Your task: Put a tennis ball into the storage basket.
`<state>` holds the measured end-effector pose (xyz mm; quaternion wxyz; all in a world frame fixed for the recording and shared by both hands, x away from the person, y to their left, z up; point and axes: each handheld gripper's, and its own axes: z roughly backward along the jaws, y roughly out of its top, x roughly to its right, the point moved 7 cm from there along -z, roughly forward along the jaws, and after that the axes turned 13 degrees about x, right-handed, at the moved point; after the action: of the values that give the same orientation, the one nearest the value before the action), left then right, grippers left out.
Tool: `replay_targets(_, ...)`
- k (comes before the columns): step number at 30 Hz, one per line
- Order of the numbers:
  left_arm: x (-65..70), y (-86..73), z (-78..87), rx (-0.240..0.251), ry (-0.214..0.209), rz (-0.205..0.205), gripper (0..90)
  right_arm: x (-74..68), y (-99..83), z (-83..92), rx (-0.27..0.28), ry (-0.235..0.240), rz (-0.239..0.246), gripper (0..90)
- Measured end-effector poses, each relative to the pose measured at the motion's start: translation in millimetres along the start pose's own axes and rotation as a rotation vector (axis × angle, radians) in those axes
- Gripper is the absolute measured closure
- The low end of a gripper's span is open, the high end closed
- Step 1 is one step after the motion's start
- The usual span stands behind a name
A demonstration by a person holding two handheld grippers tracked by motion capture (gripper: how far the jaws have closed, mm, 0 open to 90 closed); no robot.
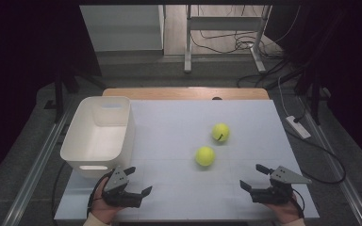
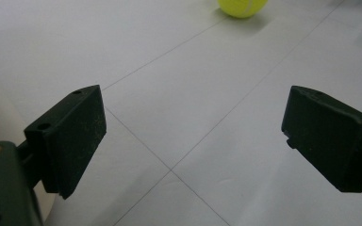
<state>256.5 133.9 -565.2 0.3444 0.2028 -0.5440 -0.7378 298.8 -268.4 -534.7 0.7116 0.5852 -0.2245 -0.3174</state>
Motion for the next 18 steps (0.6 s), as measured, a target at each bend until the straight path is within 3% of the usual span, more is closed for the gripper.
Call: replay_targets(18,5.4,9.6,-0.7,0.009,0.014,-0.011,8.4,0.9,-0.9,0.0,0.005,0.004,-0.006,10.0)
